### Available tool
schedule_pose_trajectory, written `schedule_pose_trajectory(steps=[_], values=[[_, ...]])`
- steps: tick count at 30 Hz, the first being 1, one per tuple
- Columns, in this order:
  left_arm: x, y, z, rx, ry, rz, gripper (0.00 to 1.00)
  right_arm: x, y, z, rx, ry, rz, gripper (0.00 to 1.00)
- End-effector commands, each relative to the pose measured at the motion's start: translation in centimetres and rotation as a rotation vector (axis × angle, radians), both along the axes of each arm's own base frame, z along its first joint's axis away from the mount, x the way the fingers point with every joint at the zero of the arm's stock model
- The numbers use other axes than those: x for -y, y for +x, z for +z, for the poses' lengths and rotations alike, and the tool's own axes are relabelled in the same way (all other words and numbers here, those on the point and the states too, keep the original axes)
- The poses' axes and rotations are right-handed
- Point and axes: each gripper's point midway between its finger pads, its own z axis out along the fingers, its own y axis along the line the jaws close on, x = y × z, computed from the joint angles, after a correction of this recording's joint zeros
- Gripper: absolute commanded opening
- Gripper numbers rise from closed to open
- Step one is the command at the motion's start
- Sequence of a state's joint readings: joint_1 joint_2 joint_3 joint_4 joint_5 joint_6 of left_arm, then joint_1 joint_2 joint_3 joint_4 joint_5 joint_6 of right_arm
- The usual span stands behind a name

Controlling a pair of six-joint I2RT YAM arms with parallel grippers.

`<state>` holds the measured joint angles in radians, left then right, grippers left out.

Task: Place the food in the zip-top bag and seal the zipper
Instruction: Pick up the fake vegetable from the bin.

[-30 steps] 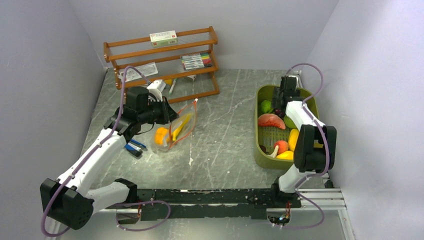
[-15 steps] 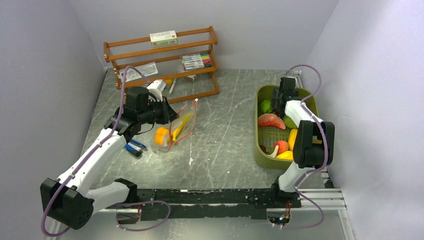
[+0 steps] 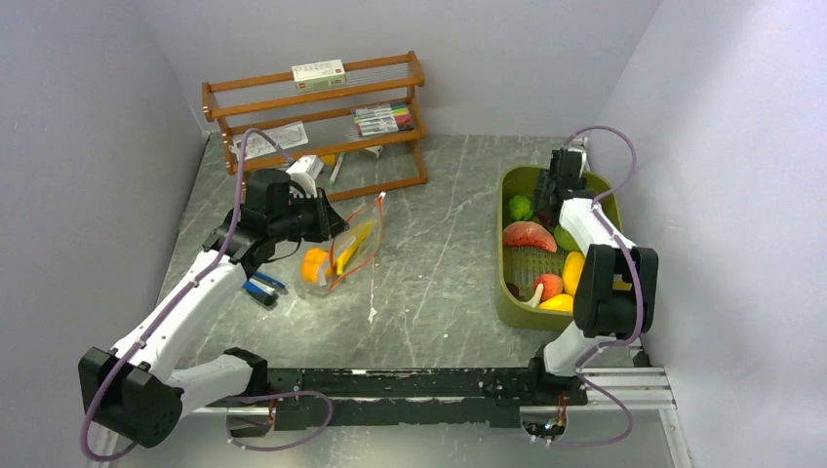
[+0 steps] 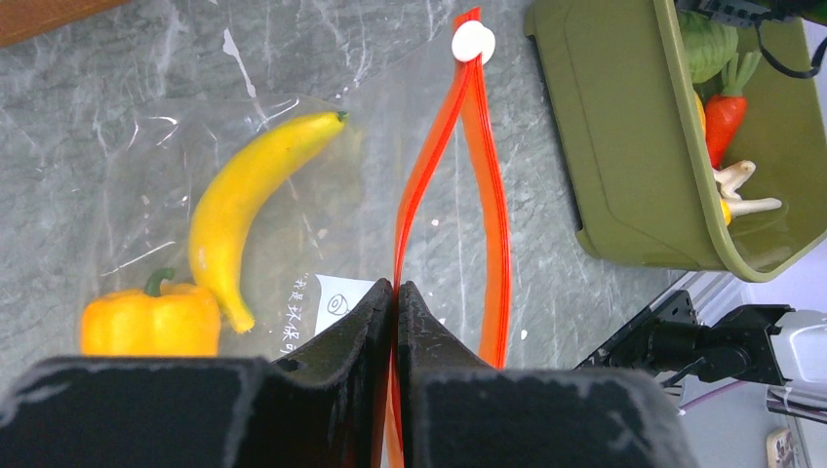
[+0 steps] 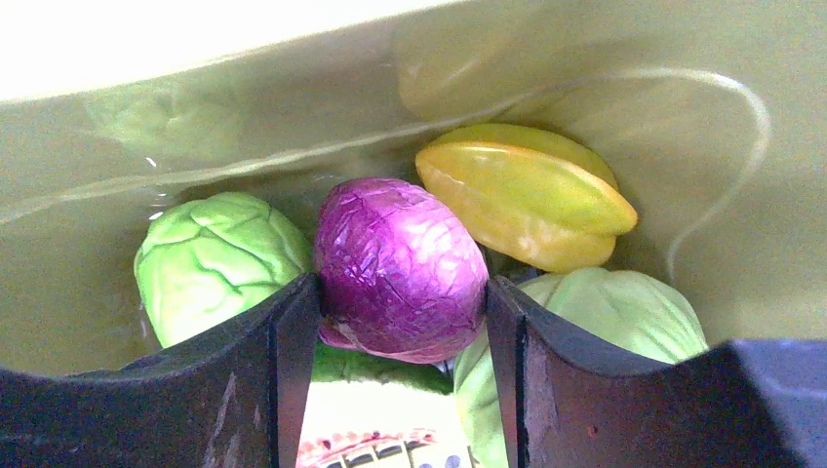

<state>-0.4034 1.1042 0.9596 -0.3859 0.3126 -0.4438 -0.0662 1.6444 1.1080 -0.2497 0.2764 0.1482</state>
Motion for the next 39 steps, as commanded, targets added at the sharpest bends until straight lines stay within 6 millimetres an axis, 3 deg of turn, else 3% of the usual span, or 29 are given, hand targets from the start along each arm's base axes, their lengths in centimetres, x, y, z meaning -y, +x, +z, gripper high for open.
schedule_pose_trajectory(steps=[1, 9, 13, 18, 30, 34, 39], values=[[-0.1, 0.8, 1.4, 0.057, 0.007, 0.014, 0.07, 0.3, -1.3, 2.2, 0.036, 0.011, -0.063, 0.46], [1.2, 0.4, 2.4, 0.038, -0.072, -0.021, 0.07, -1.6, -3.4, 4.8, 0.039, 0.034, -0.079, 0.44], [1.3, 0.5, 3.1, 0.038, -0.076, -0.025, 0.07, -2.3, -4.2, 8.1, 0.072, 0.046, -0.094, 0.44], [1.4, 0.7, 2.8, 0.032, -0.068, -0.029, 0.07, -5.5, -5.1, 12.6, 0.151, 0.105, -0.014, 0.45], [1.3, 1.0, 2.7, 0.043, -0.047, -0.032, 0.07, -18.2, -7.9, 20.3, 0.348, 0.48, 0.337, 0.45], [1.3, 1.1, 2.5, 0.035, -0.039, -0.028, 0.07, -23.7, -9.1, 21.3, 0.362, 0.688, 0.446, 0.45], [1.1, 1.0, 2.4, 0.031, -0.036, -0.019, 0.07, -30.2, -11.2, 21.3, 0.317, 0.797, 0.55, 0.45]])
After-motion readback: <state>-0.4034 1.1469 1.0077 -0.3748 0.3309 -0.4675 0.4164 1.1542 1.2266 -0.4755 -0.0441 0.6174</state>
